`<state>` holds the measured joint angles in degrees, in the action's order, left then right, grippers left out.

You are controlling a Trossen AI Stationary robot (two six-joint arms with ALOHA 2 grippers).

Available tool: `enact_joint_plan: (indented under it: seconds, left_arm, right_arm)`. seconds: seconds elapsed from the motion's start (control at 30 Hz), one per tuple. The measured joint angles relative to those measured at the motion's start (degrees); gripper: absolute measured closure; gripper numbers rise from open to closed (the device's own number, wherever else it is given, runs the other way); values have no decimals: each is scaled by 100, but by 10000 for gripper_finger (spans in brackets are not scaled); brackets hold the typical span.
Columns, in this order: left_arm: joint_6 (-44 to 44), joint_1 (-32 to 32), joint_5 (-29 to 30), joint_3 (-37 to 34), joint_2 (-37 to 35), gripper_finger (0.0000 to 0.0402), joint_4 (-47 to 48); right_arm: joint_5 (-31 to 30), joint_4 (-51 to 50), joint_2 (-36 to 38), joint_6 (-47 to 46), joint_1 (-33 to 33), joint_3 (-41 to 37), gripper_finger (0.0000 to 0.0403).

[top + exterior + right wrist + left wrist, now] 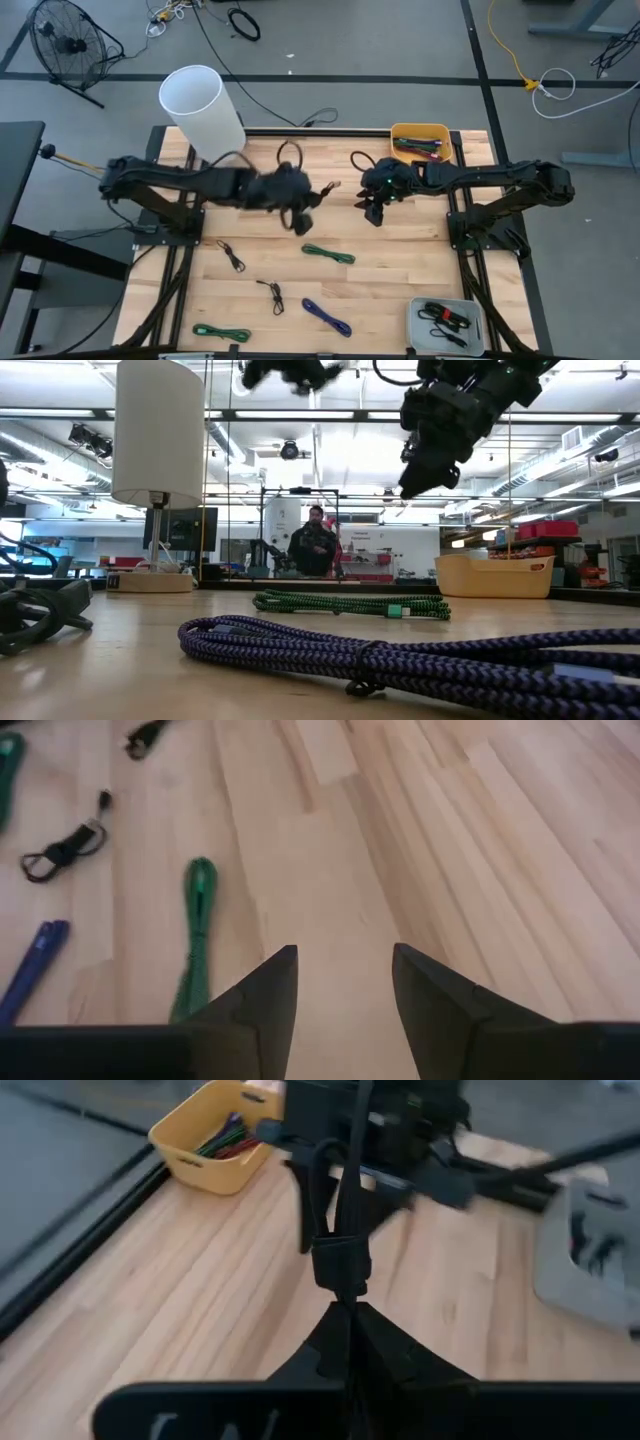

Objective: Pick & Place USB Port
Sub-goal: Put the black USB cable into the gray bin

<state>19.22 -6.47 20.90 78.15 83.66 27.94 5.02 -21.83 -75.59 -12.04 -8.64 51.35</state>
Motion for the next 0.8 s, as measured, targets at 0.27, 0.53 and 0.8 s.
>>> enact_joint_plan:
  seconds: [0.27,0.53,0.8]
  left_arm:
    - [92,-257,631,-789,-576,397,-7]
    - [-493,-71,-591,-3195,-1320,397,-3751]
    - [-596,-68,-760,-4477,-781,397,-6555]
  right_arm:
    - [7,251,3,44,233,-1,239]
    - [-2,465,4,46,271,-2,239]
    - [302,1884,2,48,447,-2,239]
